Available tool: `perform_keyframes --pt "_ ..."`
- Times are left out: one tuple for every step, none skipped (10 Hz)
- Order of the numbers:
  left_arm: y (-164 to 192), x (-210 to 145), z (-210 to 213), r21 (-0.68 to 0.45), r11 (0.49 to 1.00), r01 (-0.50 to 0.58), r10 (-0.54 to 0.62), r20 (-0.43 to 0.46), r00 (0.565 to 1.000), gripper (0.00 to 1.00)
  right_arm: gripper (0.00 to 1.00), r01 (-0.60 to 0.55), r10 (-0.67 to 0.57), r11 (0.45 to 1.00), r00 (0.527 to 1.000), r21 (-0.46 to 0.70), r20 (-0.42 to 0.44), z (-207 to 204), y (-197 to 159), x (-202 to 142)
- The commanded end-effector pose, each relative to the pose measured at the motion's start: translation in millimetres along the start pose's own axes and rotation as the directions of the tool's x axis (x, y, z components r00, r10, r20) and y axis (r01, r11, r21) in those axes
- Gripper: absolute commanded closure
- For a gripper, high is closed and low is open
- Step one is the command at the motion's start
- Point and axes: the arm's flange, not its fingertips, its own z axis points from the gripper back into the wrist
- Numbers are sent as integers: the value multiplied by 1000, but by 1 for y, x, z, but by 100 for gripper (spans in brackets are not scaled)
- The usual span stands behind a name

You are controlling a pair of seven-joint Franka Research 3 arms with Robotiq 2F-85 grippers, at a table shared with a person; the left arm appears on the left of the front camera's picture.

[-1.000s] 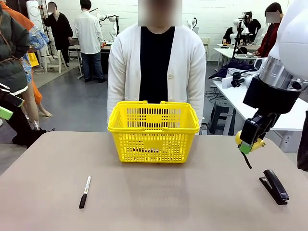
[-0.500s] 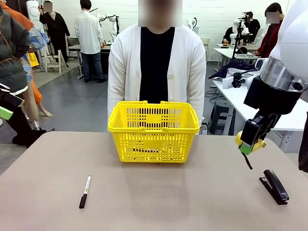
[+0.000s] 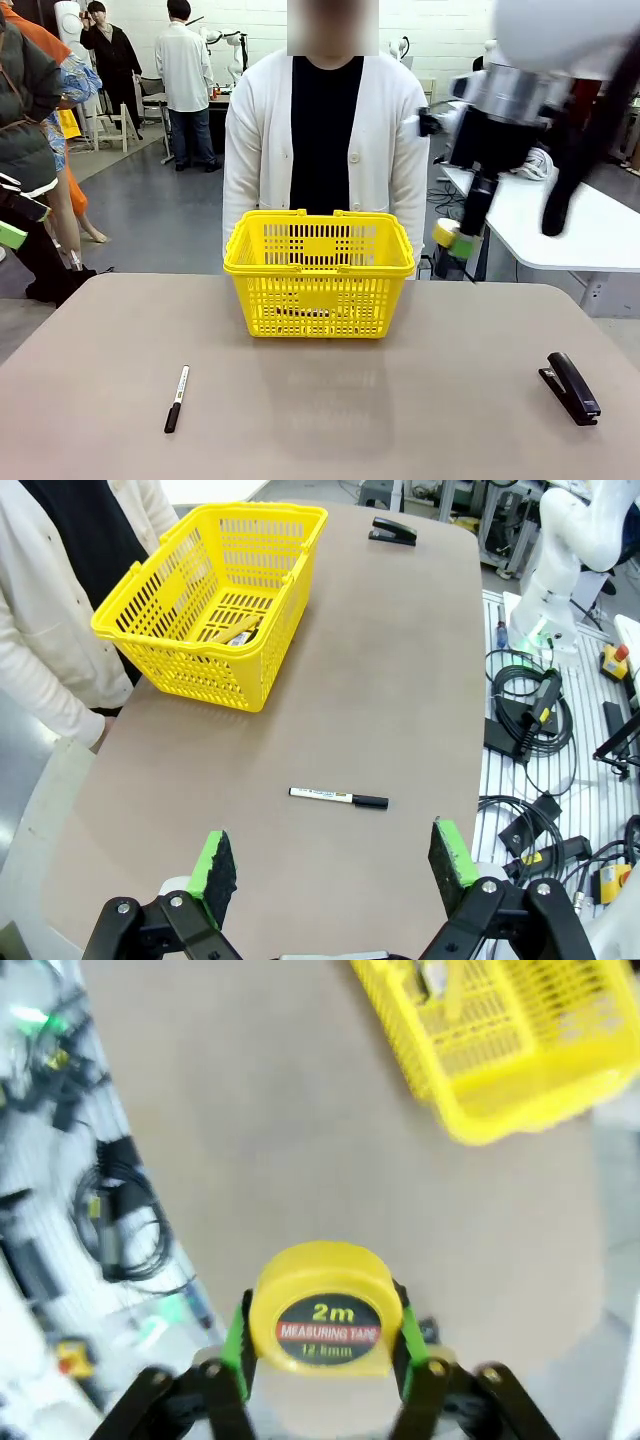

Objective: Place the items the person wants into the basket.
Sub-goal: Pick up the item the person points to and place it in the Market Basket.

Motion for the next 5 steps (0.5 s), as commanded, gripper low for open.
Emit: perform_keyframes --pt "1 -1 1 -3 1000 12 -12 22 1000 0 35 -167 168 986 984 25 -49 5 -49 60" --pt "1 -1 1 -3 1000 12 -12 22 1000 0 35 -240 241 971 969 15 -61 -5 -59 89" --pt "1 -1 1 -3 1000 12 -12 22 1000 0 35 -299 298 954 951 2 -80 -17 -63 118" --pt "1 -1 1 -3 1000 12 -12 22 1000 0 35 -322 317 946 942 -33 -110 -31 -66 145" --pt "1 -1 1 -3 1000 12 -12 22 1000 0 35 -338 330 940 937 -53 -119 -41 -67 164"
